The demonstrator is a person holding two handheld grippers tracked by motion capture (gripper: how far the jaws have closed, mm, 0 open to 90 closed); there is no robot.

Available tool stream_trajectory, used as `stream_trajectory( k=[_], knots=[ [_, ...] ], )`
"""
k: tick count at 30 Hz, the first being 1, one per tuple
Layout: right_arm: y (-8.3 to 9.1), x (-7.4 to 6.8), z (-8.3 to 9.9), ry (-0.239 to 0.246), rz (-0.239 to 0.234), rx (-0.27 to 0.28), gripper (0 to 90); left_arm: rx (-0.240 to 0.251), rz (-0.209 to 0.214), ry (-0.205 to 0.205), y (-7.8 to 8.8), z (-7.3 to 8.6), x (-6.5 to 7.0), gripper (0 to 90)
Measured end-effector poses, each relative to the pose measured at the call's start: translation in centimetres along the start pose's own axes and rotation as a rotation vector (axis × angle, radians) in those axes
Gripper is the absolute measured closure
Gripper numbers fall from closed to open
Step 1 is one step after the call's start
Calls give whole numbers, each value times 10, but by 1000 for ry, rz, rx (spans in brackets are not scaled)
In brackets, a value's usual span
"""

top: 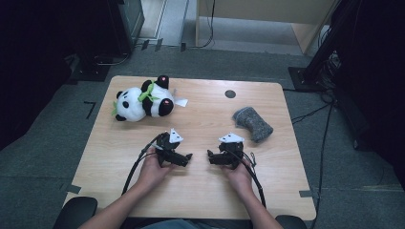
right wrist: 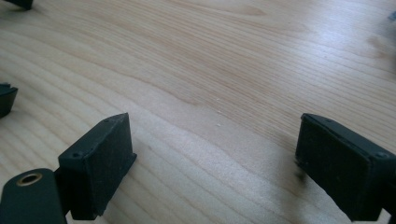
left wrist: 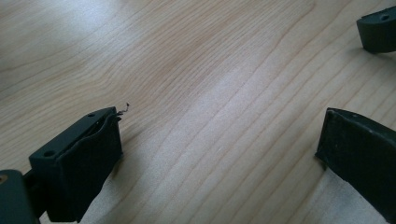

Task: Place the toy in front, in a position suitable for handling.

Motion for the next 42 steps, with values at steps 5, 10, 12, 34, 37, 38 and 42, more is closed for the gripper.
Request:
stream_trajectory(
  k=[5,10,12,34,37,38,42],
  knots=[
    [-1,0,0,-14,18,0,105,0,0,0,0,0,0,0],
    [-1,-1,-1,-9,8,-1,104,8,-10,10,0,-2,-1,11],
    [0,-2,-1,-3,-2,4,156,26,-19,24,0,-3,-1,81],
    [5,3,0,13,-17,14,280,30,14,1,6,-3,-1,275],
    [5,3,1,25,-32,20,281,23,28,-5,7,-4,-1,275],
    [6,4,1,22,-34,27,282,23,26,-6,7,-4,-1,275],
    [6,4,2,18,-30,26,262,33,29,2,10,-7,-3,276]
  ],
)
Point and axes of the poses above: each handheld gripper's, and its own axes: y roughly backward along the jaws, z roughly out of its underside, x roughly to its right, the point moved 7 cm from there along -y, roughly forward along the jaws, and after that the axes turned 2 degrees about x, right-handed, at the moved point
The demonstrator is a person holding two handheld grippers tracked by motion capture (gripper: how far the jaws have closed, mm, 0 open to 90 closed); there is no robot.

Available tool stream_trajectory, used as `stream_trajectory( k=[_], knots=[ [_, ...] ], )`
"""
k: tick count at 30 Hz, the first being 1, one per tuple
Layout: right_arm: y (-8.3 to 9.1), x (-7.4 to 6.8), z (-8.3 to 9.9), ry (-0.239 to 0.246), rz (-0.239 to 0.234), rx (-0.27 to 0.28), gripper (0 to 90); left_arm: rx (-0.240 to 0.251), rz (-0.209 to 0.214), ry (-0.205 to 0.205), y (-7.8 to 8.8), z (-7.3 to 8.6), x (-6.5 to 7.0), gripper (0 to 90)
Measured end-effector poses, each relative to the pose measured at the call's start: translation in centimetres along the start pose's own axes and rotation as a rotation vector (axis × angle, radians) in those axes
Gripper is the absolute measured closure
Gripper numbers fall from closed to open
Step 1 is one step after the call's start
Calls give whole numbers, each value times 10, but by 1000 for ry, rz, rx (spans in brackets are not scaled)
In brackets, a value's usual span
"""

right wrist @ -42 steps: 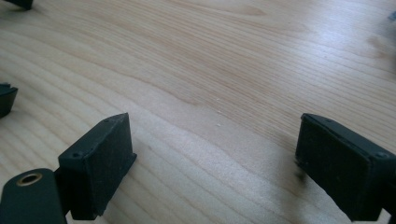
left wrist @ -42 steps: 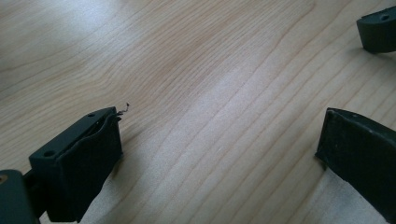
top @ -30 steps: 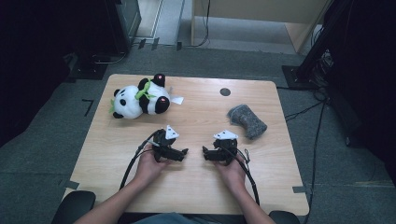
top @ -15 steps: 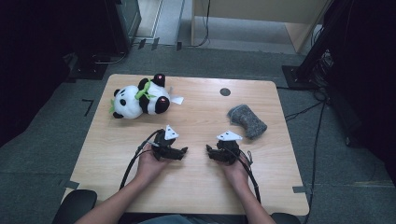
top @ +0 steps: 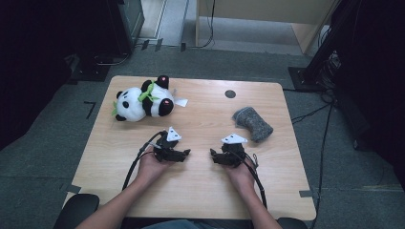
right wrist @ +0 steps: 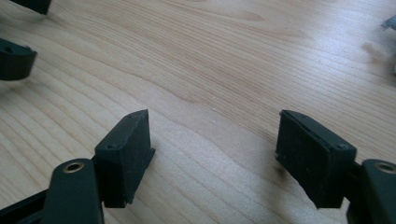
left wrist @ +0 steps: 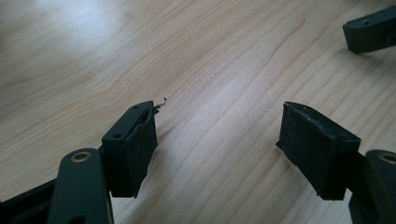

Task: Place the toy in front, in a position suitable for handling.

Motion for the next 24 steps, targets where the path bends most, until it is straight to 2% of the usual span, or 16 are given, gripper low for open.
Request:
stream_trajectory(
  k=[6,10,12,17,20,24],
  knots=[
    [0,1,0,-2,6,-6,252,20,21,30,12,-9,-9,297],
    [1,0,-4,-2,2,-47,284,30,33,43,20,-13,-17,321],
    [3,0,-6,-1,-3,-35,290,25,42,71,27,-16,-24,321],
    [10,4,-13,-20,-22,-6,294,37,41,86,38,-23,-36,294],
    [14,7,-18,-34,-39,-31,291,51,37,92,45,-27,-43,291],
    [21,11,-23,-14,-32,-11,309,68,25,93,55,-32,-53,294]
  ],
)
Point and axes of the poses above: each handheld gripper's, and its own axes: y roughly backward along the jaws, z roughly out of its underside, x roughly to its right, the point moved 7 cm from there along -y, roughly forward along the jaws, and after that the axes turned 2 degrees about x, right-handed, at the moved point
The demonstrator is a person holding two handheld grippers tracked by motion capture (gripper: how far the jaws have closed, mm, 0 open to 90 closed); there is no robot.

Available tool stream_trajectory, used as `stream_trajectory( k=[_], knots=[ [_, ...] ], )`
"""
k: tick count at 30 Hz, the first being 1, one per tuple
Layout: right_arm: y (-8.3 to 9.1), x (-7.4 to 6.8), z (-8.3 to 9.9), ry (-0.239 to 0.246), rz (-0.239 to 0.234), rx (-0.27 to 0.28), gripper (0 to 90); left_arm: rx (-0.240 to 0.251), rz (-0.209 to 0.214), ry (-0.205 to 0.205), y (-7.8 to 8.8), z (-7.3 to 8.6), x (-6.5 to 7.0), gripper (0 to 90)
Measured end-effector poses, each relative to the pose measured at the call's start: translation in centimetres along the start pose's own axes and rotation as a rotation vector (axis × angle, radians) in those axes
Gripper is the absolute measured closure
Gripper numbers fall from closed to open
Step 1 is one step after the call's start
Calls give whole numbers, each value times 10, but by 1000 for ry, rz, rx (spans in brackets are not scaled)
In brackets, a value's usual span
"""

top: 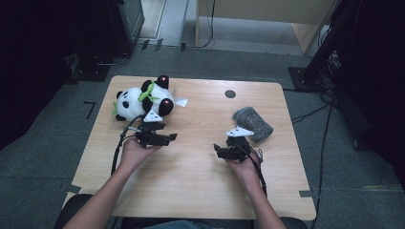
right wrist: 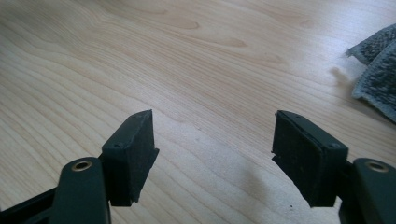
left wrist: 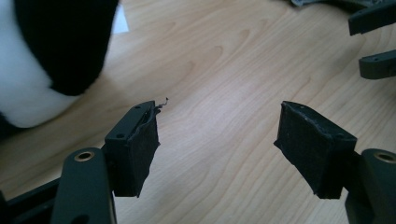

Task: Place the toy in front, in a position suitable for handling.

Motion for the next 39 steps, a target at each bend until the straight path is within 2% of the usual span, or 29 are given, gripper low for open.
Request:
stream_trajectory(
  k=[4,6,9,11,17,23,24,27,30,32,33,34,39],
  knots=[
    [3,3,0,-14,-13,3,330,0,5,4,4,-3,-5,296],
    [6,7,-1,-28,-19,5,336,-14,-14,-16,7,-5,-11,298],
    [8,11,-2,-18,-15,14,340,-8,-24,-22,12,-11,-18,301],
    [9,16,-4,-14,-21,-10,340,2,-33,-15,16,-16,-25,307],
    [12,24,-5,-42,-29,-11,347,21,-44,20,22,-24,-41,311],
    [13,25,-5,-8,-26,-16,349,42,-52,49,29,-38,-57,309],
    [13,26,-5,-9,-26,-15,349,42,-52,49,29,-38,-57,309],
    [13,28,-4,-17,-29,-15,353,66,-88,35,35,-50,-68,284],
    [13,31,-3,-12,-28,-18,358,76,-88,55,39,-58,-77,279],
    [13,32,-3,-13,-27,-16,359,76,-93,51,39,-60,-79,279],
    [14,32,-3,-16,-28,-15,358,83,-112,46,40,-66,-86,278],
    [14,33,-3,-15,-28,-13,359,89,-110,52,40,-69,-89,279],
    [15,35,-2,-15,-18,-12,358,83,-121,74,36,-71,-102,260]
  ],
)
Point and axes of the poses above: each handheld gripper's, and its own axes: y roughly backward along the jaws, z roughly out of its underside, x roughly to its right, the point moved 7 cm from there along -y, roughly forward along the jaws, and after that the axes turned 2 degrees about x, right-handed, at the moved point
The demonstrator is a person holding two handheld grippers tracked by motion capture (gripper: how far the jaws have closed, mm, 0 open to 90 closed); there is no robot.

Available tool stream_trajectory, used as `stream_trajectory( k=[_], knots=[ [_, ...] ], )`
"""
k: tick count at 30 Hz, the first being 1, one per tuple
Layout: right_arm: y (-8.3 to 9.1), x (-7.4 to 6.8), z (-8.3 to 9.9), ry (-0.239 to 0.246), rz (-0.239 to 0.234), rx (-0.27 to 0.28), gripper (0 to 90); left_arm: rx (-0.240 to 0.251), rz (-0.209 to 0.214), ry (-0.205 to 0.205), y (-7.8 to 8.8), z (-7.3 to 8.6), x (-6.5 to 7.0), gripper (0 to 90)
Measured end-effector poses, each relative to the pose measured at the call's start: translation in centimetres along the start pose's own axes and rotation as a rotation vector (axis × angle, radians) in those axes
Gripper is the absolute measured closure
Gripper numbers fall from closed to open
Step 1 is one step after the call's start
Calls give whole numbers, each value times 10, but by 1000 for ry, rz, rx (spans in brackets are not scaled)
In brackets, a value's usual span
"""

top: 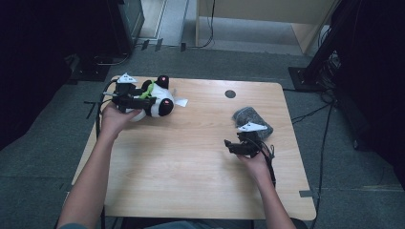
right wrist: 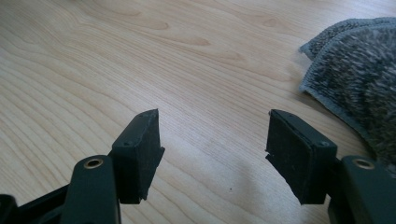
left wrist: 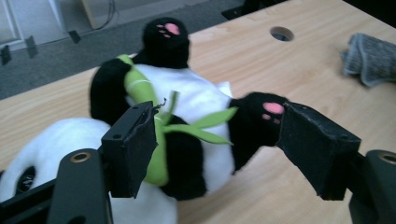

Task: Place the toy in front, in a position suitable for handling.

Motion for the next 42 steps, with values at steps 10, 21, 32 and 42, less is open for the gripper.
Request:
stream_trajectory(
  k=[10,21,32,42],
  knots=[
    [6,16,-4,-16,41,31,369,-71,-10,19,-32,16,-16,227],
    [15,43,-15,-25,102,74,386,-46,-108,-38,-40,27,-23,441],
    [25,62,-15,-89,127,109,414,2,-76,51,-35,31,-23,642],
    [26,68,-15,-93,133,115,427,18,-47,79,-24,24,-6,673]
  ],
)
Point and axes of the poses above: each handheld gripper's, and its own axes: y roughly backward along the jaws, z roughly out of its underside, x roughly to its right, the point moved 7 cm from there along -y, roughly forward along the jaws, and after that the axes turned 2 degrees about x, right-handed, at the moved point
